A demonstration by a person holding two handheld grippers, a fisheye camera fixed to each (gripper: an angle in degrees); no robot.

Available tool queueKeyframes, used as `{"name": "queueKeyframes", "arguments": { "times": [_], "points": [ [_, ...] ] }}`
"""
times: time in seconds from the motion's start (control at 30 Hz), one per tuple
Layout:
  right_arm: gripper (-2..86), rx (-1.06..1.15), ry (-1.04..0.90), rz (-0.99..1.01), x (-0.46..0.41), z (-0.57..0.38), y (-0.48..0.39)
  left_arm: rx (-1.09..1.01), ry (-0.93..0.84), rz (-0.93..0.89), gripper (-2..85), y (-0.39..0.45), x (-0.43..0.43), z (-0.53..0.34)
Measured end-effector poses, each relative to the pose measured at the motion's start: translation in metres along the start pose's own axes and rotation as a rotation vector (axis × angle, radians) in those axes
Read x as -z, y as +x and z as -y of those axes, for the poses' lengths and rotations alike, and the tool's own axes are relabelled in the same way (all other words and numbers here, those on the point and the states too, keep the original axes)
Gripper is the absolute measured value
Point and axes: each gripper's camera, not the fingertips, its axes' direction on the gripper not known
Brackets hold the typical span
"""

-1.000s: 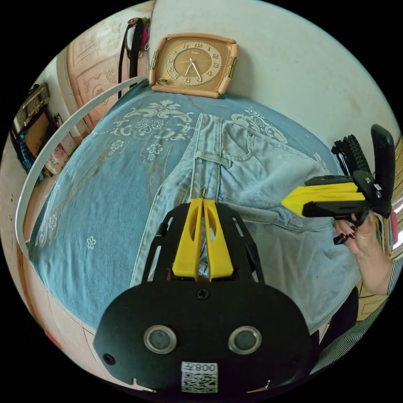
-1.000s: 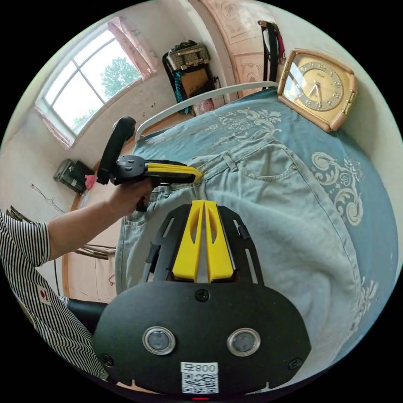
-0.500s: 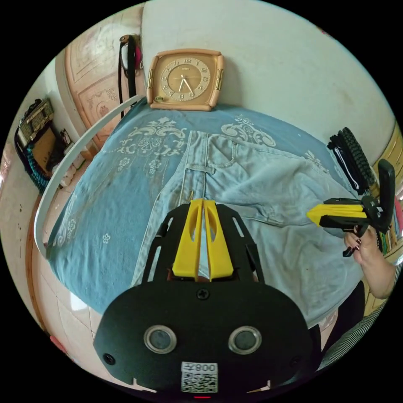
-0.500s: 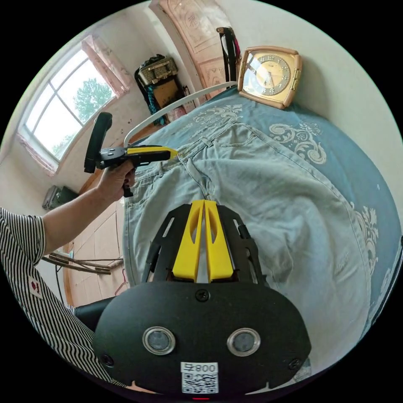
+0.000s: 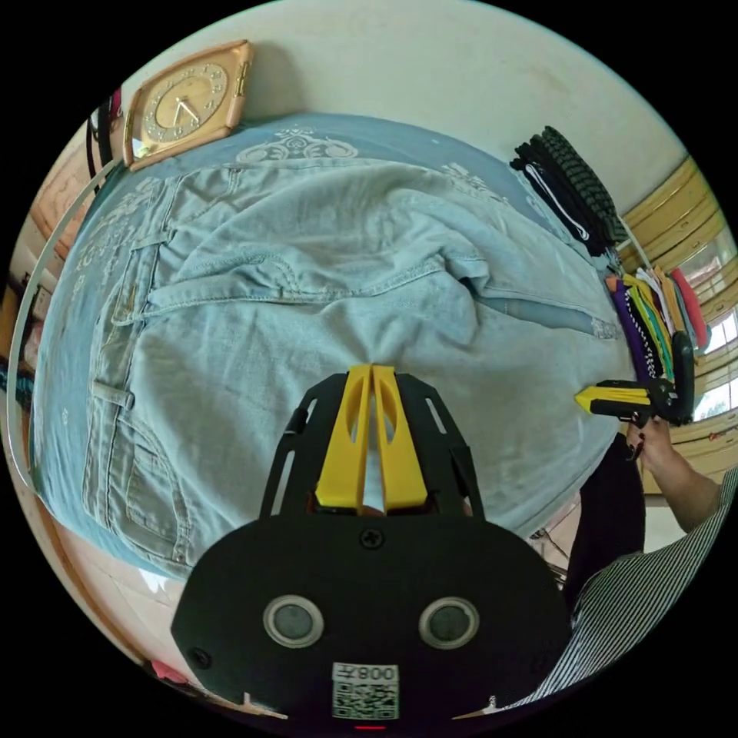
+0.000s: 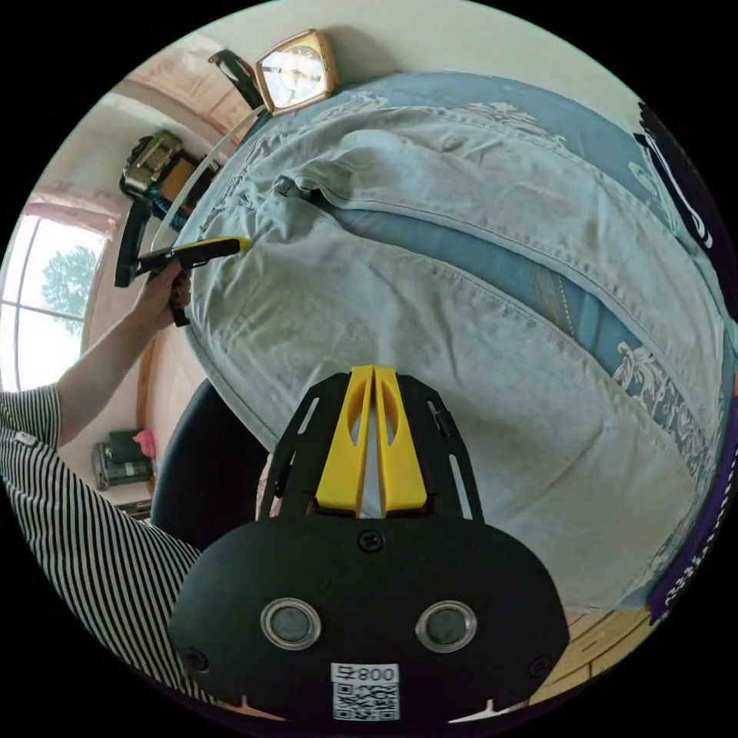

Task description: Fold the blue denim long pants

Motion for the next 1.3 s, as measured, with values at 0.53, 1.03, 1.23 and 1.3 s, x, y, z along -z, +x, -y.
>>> {"name": "queueKeyframes", "arguments": {
  "times": [0.53,1.03,1.23,1.3],
  "points": [
    [0.3,0.137,0.025,-0.187,-0.058,-0.048,0.045,-0.113,-0.139,0.046,0.2,0.035,0.013,0.042],
    [0.2,0.056,0.145,0.031,-0.071,-0.058,0.126,0.009,0.183,-0.049,0.5,0.029,0.081,0.093],
    [0.3,0.13,0.211,0.039,-0.061,0.001,0.164,0.007,0.157,0.059,0.8,-0.004,0.091,0.177],
    [0.5,0.166,0.214,0.032,-0.063,0.028,0.169,0.03,0.138,0.091,1.1,-0.015,0.091,0.203]
  ]
}}
